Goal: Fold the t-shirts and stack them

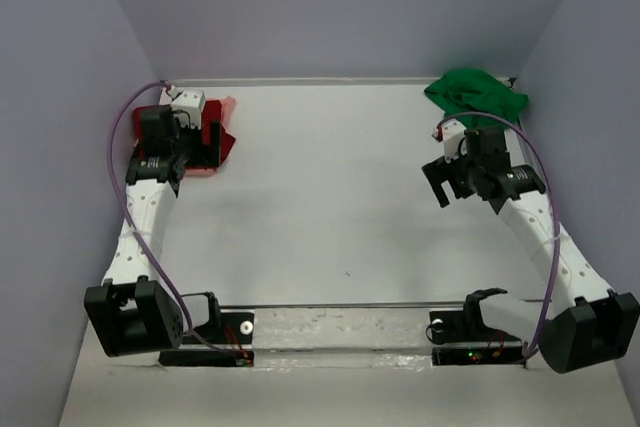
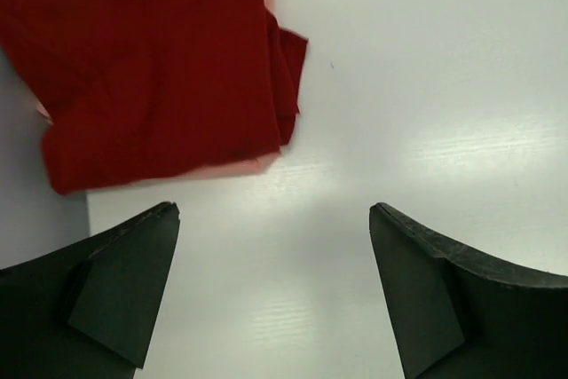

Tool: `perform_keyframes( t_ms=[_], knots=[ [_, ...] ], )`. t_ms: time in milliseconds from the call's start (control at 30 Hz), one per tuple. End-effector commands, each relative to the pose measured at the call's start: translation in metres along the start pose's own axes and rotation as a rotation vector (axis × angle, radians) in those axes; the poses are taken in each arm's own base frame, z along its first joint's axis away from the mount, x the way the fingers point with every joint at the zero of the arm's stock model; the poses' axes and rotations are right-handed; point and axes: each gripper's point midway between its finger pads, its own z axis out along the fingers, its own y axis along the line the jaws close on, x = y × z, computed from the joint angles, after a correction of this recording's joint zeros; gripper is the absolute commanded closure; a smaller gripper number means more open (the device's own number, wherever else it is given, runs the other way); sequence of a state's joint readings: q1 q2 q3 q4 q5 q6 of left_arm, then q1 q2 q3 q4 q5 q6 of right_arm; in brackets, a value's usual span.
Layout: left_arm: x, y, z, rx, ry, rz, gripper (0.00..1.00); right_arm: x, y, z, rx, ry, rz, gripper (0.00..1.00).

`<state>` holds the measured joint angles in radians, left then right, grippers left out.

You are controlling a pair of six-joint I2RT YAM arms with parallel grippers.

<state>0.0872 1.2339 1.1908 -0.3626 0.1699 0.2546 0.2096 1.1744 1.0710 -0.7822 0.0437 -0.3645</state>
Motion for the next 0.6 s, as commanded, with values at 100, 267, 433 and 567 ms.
perform_keyframes(
  t_ms=[100, 267, 433, 567],
  knots=[
    [-0.005, -0.005, -0.044, -0.036, -0.249, 0.009, 0.01, -0.019, -0.029, -0.026, 0.206, -0.233, 0.126, 0.00],
    [0.018, -0.009, -0.044, -0.032, -0.254, 0.019, 0.01, 0.005, -0.025, -0.004, 0.226, -0.201, 0.161, 0.00],
    [0.032, -0.010, -0.046, -0.031, -0.286, 0.036, 0.01, 0.004, -0.031, 0.003, 0.257, -0.170, 0.166, 0.00],
    [0.047, -0.014, -0.039, -0.022, -0.290, 0.029, 0.01, 0.009, -0.034, 0.009, 0.265, -0.140, 0.171, 0.00]
  ],
)
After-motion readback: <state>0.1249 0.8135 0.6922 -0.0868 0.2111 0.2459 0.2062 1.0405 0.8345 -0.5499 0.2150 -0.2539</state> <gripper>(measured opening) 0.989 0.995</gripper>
